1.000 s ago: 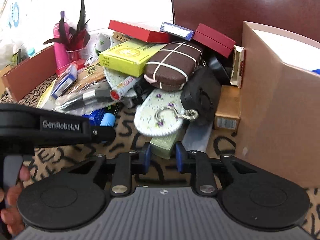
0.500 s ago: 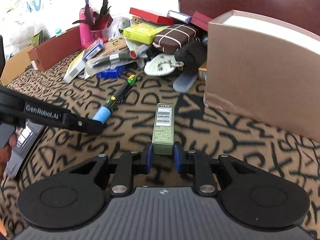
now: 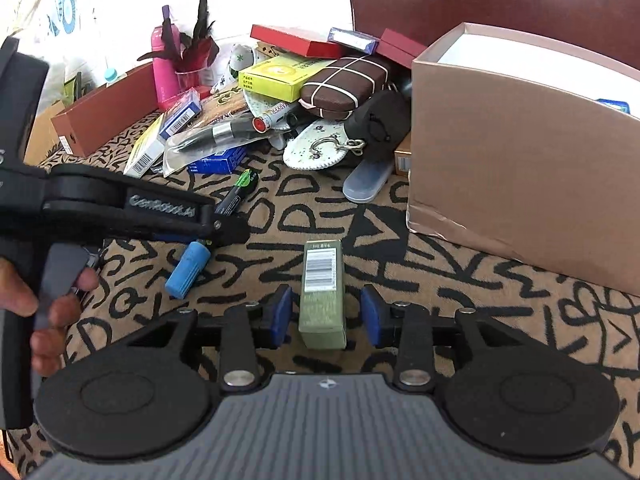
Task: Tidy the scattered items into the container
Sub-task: 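Grasp the blue-capped marker with the left tool while the right tool grasps the green box, then carry the marker and green box over the box with both tools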
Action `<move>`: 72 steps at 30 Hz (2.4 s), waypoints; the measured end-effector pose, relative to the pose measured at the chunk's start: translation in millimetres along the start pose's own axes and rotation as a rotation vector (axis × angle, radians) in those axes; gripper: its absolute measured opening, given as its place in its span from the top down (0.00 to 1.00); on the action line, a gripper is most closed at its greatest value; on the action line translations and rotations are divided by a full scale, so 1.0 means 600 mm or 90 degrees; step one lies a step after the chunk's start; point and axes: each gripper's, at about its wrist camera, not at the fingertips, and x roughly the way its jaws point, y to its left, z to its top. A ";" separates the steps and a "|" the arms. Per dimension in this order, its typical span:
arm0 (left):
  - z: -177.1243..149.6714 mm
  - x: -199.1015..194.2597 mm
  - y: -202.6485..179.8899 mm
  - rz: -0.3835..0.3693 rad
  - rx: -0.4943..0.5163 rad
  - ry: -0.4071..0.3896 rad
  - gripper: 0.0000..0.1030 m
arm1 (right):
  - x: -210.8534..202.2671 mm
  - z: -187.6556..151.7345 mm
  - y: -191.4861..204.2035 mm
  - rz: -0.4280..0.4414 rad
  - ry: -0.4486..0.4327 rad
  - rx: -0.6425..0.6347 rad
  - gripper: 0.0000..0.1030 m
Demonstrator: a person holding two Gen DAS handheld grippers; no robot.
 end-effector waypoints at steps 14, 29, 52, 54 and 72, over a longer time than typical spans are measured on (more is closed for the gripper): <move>-0.008 -0.003 -0.003 -0.015 0.063 0.028 0.61 | 0.023 0.009 0.005 -0.018 0.021 -0.030 0.65; -0.048 -0.055 -0.077 -0.068 0.094 0.065 0.89 | -0.034 -0.017 -0.017 0.045 0.030 0.036 0.75; 0.045 -0.198 -0.339 -0.189 0.207 -0.092 0.88 | -0.260 0.078 -0.141 0.008 -0.161 0.063 0.75; 0.068 -0.196 -0.363 -0.201 0.207 -0.102 0.88 | -0.270 0.102 -0.160 -0.012 -0.173 0.056 0.75; 0.208 -0.001 -0.364 -0.171 0.144 -0.040 0.88 | -0.076 0.235 -0.254 -0.038 -0.089 0.109 0.75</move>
